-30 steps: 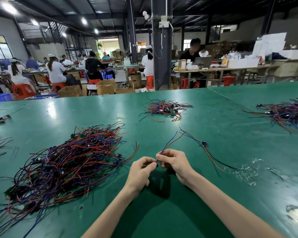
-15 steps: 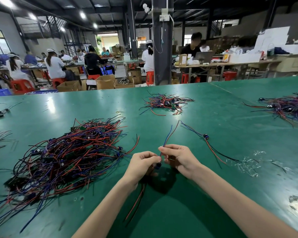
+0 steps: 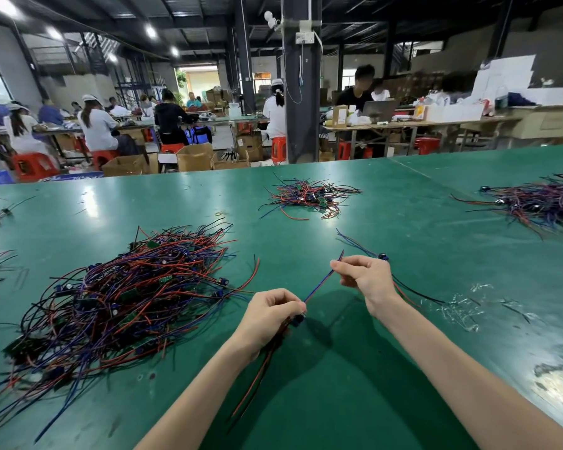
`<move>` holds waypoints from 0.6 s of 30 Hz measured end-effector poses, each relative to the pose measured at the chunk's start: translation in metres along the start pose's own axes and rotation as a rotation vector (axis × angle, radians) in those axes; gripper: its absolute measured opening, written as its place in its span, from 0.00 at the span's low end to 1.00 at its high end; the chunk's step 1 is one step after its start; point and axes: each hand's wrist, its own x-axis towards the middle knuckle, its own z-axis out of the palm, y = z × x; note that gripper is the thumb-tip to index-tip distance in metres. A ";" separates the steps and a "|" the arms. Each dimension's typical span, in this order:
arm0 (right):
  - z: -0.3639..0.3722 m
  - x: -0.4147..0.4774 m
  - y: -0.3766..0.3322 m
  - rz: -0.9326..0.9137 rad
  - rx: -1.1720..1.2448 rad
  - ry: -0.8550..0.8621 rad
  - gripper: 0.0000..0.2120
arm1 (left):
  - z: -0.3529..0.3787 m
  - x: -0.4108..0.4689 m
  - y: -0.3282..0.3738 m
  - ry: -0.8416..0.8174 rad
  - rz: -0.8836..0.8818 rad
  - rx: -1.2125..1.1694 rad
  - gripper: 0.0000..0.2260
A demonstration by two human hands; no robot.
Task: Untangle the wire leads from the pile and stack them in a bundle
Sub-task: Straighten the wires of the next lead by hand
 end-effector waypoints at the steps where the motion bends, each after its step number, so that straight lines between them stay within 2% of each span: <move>1: 0.000 0.000 0.002 -0.059 -0.074 0.022 0.07 | 0.001 0.000 0.000 0.001 -0.003 0.002 0.07; 5: 0.002 0.002 0.008 -0.382 -0.425 0.125 0.06 | 0.001 0.000 -0.001 0.010 0.009 0.013 0.08; 6: 0.002 0.002 0.008 -0.404 -0.440 0.138 0.07 | 0.001 0.000 -0.001 0.010 0.012 0.015 0.08; 8: 0.001 0.002 0.005 -0.289 -0.253 0.098 0.07 | 0.000 -0.001 0.000 0.012 0.011 0.008 0.07; 12: 0.002 -0.002 -0.006 0.084 0.204 0.041 0.08 | -0.002 -0.001 0.000 0.023 0.028 0.008 0.07; 15: 0.001 -0.003 -0.013 0.267 0.389 0.034 0.09 | -0.003 0.000 0.000 0.025 0.042 0.014 0.08; 18: 0.001 -0.005 -0.014 0.345 0.487 -0.013 0.09 | -0.004 0.001 0.001 0.037 0.043 0.019 0.08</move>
